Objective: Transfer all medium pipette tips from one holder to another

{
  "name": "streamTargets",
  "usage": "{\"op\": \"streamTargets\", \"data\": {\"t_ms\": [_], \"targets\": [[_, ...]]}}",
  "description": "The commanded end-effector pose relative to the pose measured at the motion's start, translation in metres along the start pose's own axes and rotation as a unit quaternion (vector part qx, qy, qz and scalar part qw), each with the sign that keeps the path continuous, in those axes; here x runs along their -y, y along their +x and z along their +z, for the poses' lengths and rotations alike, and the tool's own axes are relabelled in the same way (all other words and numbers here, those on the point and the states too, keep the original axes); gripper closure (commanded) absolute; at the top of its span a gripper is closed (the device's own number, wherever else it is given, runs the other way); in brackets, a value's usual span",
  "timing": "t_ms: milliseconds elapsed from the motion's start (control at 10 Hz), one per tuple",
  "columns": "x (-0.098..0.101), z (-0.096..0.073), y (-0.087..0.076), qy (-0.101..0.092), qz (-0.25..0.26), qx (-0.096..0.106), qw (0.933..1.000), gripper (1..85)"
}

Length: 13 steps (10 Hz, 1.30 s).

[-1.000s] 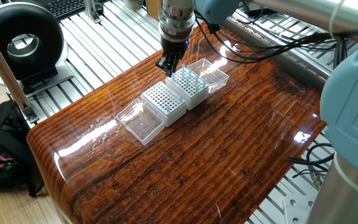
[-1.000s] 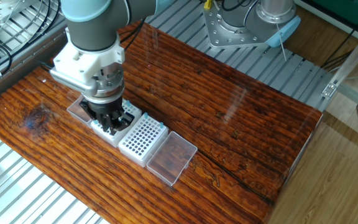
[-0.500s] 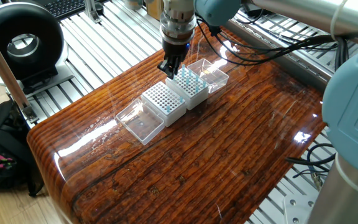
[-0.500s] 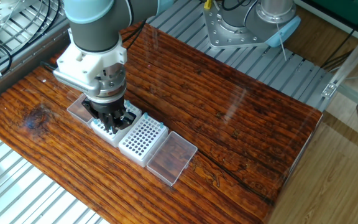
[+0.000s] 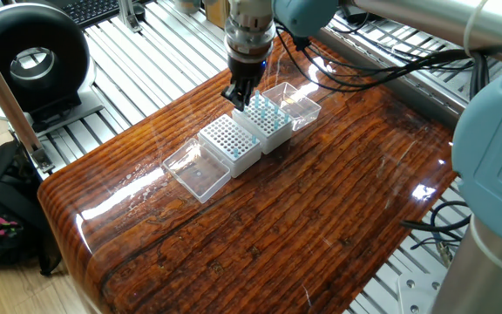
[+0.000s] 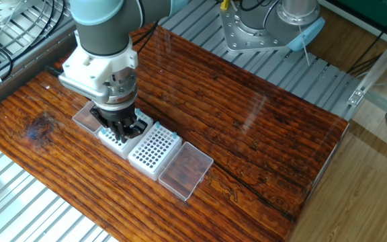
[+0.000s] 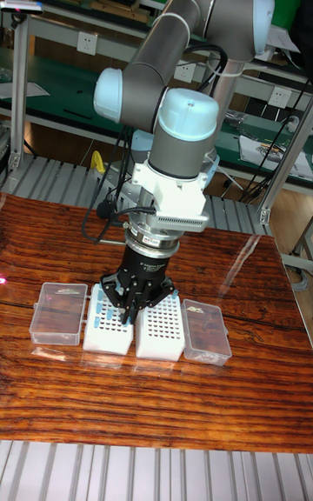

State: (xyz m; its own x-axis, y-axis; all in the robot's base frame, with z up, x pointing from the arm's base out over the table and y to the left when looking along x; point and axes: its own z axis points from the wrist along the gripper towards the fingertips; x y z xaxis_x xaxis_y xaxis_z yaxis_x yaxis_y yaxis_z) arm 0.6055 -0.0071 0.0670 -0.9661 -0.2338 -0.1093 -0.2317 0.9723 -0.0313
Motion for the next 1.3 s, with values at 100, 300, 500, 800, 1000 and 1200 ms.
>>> {"op": "streamTargets", "data": {"t_ms": [100,300,500,800,1000,1200], "targets": [[0.0,-0.003,0.0,-0.003,0.008,-0.001,1.0,72.3],[0.0,-0.01,0.001,-0.005,0.008,-0.004,1.0,72.7],[0.0,-0.02,0.001,-0.006,0.005,-0.006,0.9999,72.7],[-0.002,-0.04,0.004,-0.01,0.005,-0.015,0.9998,72.7],[-0.002,-0.05,0.003,-0.01,0.003,-0.014,0.9998,72.7],[-0.006,-0.065,0.002,-0.013,0.006,-0.016,0.9998,72.7]]}}
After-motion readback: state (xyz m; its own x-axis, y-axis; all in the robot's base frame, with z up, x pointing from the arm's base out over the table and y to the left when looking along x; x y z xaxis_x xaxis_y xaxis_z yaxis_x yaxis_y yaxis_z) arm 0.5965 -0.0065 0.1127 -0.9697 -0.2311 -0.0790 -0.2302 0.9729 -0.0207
